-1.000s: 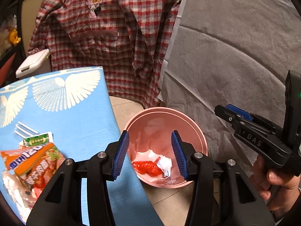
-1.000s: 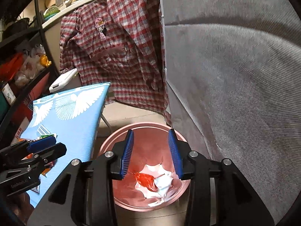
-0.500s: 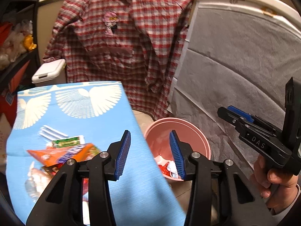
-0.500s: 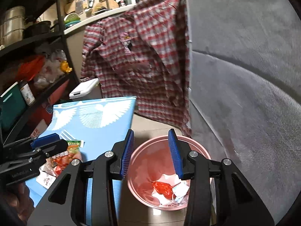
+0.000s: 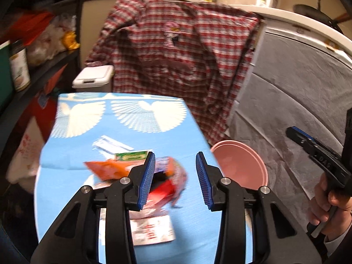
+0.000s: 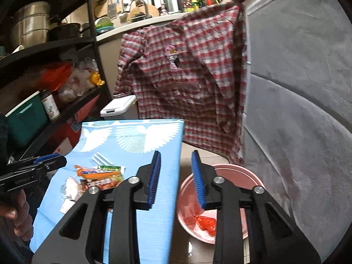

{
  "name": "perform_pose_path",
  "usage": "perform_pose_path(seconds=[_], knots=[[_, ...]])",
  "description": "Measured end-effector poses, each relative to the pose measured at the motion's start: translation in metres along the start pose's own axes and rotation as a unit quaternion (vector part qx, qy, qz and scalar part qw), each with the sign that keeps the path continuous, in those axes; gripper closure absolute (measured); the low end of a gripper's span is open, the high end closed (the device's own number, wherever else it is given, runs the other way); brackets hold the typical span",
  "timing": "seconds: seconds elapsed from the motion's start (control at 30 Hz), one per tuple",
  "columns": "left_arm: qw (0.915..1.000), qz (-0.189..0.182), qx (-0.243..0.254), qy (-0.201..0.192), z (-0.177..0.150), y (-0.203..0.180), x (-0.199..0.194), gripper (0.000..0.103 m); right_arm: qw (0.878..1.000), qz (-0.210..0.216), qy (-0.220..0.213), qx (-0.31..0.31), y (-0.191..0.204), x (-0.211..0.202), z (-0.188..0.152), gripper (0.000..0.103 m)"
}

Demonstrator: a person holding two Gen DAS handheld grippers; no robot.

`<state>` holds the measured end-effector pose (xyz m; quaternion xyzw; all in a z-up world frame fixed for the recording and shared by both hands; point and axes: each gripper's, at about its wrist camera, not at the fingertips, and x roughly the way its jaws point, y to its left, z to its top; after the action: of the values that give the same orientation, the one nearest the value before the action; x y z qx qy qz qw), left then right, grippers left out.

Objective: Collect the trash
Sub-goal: 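Move both open tools back over the trash on the ironing board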

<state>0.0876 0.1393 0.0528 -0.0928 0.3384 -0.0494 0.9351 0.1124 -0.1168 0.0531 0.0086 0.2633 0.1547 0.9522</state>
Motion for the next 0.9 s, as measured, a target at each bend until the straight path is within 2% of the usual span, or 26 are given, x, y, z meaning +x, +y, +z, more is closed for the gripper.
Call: perform_pose_path(seconds=[0.27,0.5,0.9], knots=[[0.9987,0.033,-0.031,0.022,-0.015,0.052,-0.008,0.066,0.999,0.032,0.004,-0.028,0.042,0.006,-0.005,0.08],[0.9978,0.054,-0.013,0.038,-0.03,0.063,-0.005,0.066,0.997,0.052,0.019,-0.05,0.073,0.024,-0.01,0.08],[0.9967,0.061,-0.014,0.052,-0.035,0.083,0.009,0.066,0.991,0.067,0.036,-0.113,0.116,0.055,-0.025,0.079]])
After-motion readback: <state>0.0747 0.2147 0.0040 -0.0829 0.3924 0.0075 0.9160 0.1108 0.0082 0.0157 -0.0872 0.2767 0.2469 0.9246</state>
